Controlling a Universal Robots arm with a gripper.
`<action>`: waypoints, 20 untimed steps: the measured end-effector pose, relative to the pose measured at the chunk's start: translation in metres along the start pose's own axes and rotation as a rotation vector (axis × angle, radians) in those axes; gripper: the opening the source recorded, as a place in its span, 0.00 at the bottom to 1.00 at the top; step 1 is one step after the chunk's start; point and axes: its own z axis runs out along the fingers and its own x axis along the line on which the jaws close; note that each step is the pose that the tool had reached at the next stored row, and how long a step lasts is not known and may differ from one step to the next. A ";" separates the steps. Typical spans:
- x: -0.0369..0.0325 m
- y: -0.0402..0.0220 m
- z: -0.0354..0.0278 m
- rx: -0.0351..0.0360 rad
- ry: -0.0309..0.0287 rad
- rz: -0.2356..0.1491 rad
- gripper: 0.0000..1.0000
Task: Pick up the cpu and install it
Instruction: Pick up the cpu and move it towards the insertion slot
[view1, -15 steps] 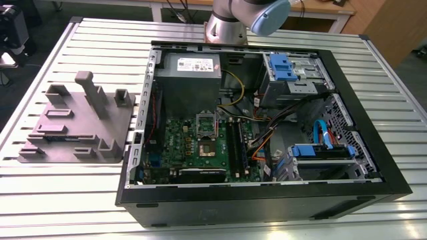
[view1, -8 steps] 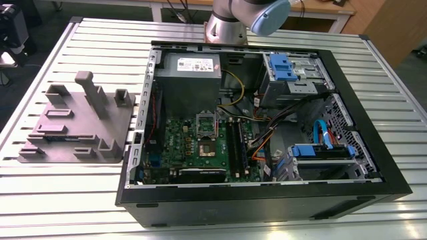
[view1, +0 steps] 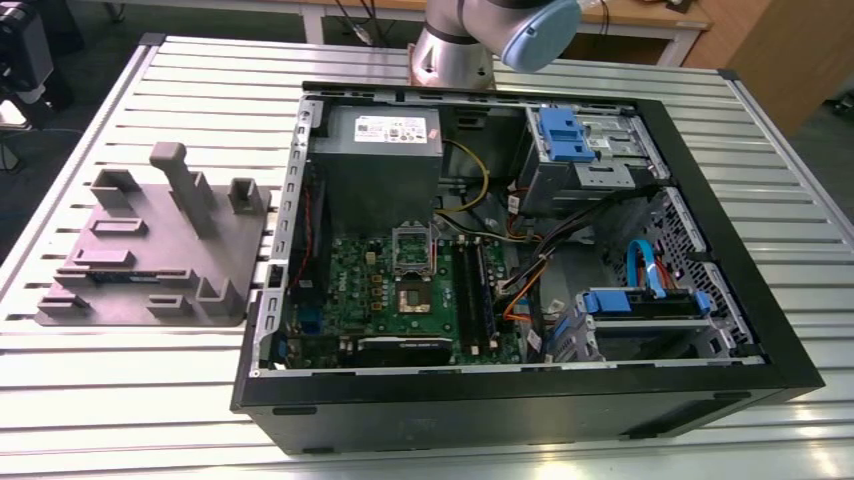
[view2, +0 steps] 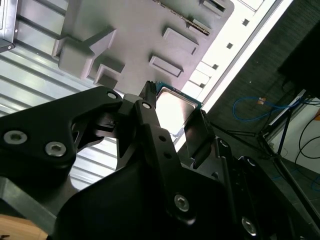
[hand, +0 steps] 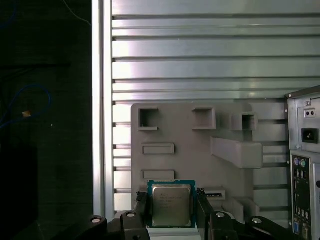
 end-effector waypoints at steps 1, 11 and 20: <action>0.0000 0.0000 0.0000 0.0001 0.0000 0.000 0.47; -0.0017 0.0001 0.0000 0.0001 0.0000 0.000 0.47; -0.0048 0.0002 0.0000 0.0001 0.0000 0.000 0.47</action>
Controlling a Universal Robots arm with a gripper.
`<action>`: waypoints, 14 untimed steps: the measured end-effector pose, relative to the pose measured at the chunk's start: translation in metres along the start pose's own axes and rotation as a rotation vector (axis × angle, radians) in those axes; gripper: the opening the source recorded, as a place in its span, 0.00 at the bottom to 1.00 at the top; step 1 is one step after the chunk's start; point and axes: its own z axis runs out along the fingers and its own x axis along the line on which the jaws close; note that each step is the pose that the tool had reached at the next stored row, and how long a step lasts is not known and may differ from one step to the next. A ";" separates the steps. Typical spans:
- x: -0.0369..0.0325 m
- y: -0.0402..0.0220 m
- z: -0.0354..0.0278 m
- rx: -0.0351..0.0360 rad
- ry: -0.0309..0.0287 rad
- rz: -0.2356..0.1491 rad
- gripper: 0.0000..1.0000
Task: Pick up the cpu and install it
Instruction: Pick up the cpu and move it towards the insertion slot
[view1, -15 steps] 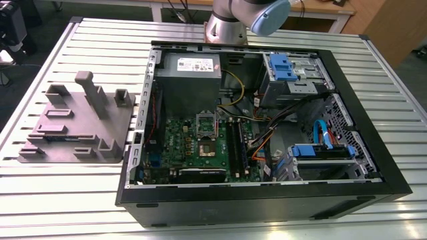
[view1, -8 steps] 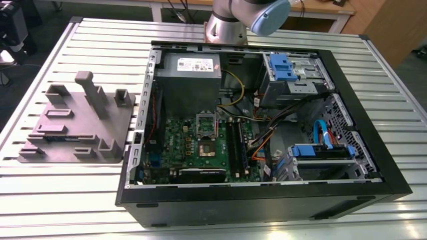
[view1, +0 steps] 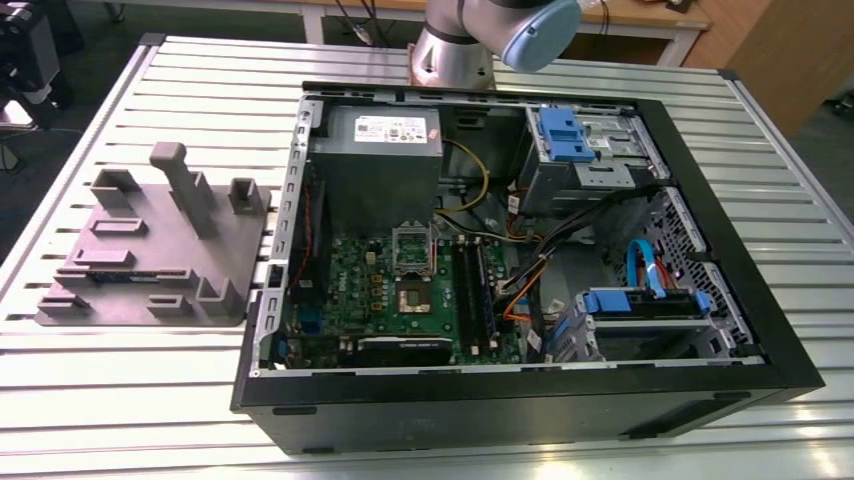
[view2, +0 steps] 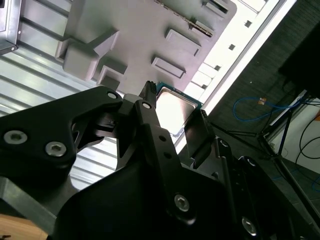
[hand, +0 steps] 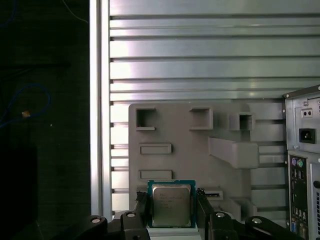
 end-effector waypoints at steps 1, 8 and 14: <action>-0.0009 0.0000 0.0000 0.0001 0.0001 0.000 0.47; -0.0028 0.0001 0.0000 0.0000 0.0000 0.000 0.47; -0.0042 0.0001 0.0001 0.0000 0.0000 0.000 0.47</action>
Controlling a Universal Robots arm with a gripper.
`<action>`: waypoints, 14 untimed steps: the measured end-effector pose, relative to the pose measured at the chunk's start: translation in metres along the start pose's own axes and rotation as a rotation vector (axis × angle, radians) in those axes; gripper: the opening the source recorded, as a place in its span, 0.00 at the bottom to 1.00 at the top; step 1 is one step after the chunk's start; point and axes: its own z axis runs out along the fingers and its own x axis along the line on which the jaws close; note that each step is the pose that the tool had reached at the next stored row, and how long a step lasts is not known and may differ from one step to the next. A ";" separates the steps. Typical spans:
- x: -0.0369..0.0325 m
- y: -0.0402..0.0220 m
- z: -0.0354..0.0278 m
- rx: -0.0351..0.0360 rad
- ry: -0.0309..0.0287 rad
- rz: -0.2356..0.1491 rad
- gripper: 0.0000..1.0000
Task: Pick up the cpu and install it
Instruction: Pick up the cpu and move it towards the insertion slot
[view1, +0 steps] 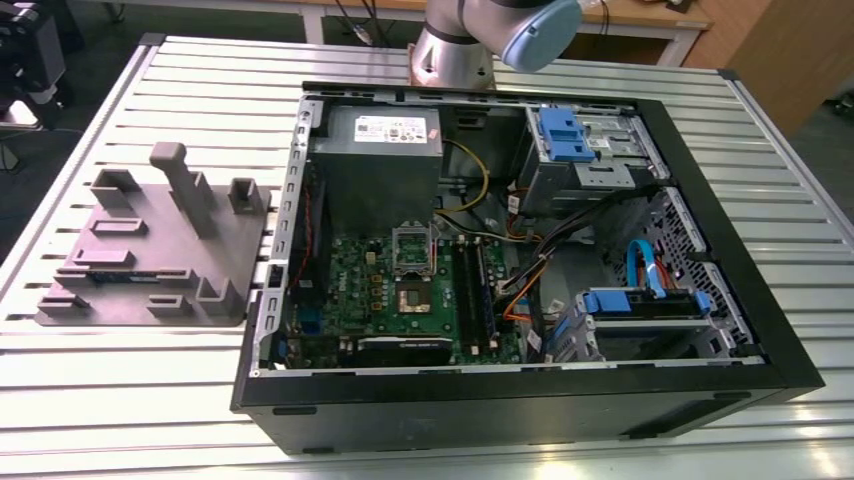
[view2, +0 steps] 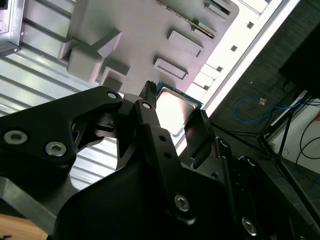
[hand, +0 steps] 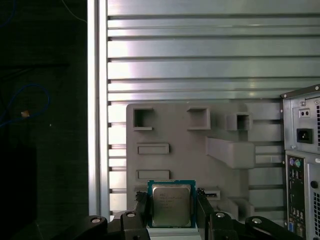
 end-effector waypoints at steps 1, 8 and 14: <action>-0.0003 0.0000 0.0000 0.0000 0.0000 0.000 0.47; -0.0030 0.0001 0.0000 0.0000 0.0000 0.000 0.47; -0.0054 0.0002 0.0001 -0.0001 0.0000 0.000 0.47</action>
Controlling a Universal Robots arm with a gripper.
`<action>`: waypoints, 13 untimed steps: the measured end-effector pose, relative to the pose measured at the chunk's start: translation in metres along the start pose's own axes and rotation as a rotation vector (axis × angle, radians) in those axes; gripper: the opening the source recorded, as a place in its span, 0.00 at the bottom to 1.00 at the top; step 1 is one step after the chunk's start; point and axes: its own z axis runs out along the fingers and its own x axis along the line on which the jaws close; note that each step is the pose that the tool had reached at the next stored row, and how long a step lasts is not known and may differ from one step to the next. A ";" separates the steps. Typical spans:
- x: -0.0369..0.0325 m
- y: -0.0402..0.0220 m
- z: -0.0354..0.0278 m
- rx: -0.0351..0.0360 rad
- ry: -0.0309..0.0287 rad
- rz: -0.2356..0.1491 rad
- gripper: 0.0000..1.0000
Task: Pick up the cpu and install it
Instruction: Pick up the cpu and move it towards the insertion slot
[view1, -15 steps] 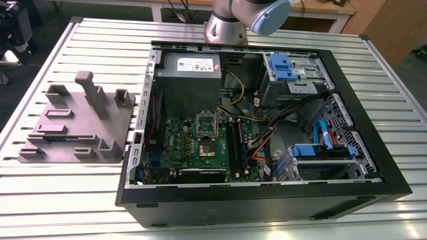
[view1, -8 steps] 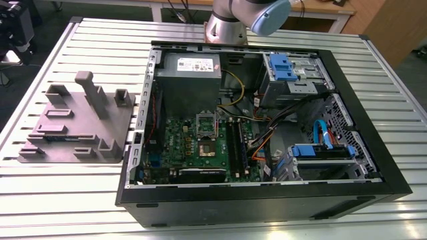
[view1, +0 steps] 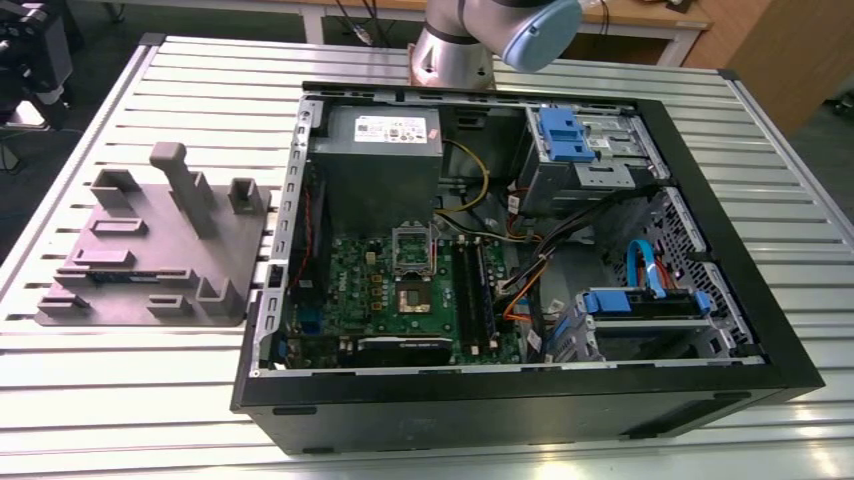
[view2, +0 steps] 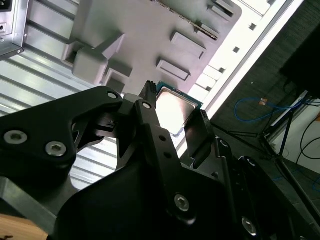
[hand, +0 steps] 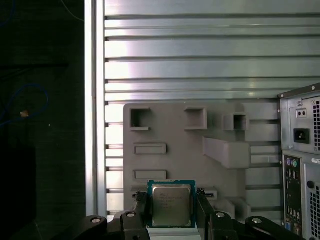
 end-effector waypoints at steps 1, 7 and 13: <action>-0.0004 0.0000 0.0000 0.0000 0.0000 0.000 0.47; -0.0023 0.0001 0.0001 0.0000 0.0000 0.000 0.47; -0.0027 -0.0014 -0.0001 0.0001 0.0001 0.000 0.47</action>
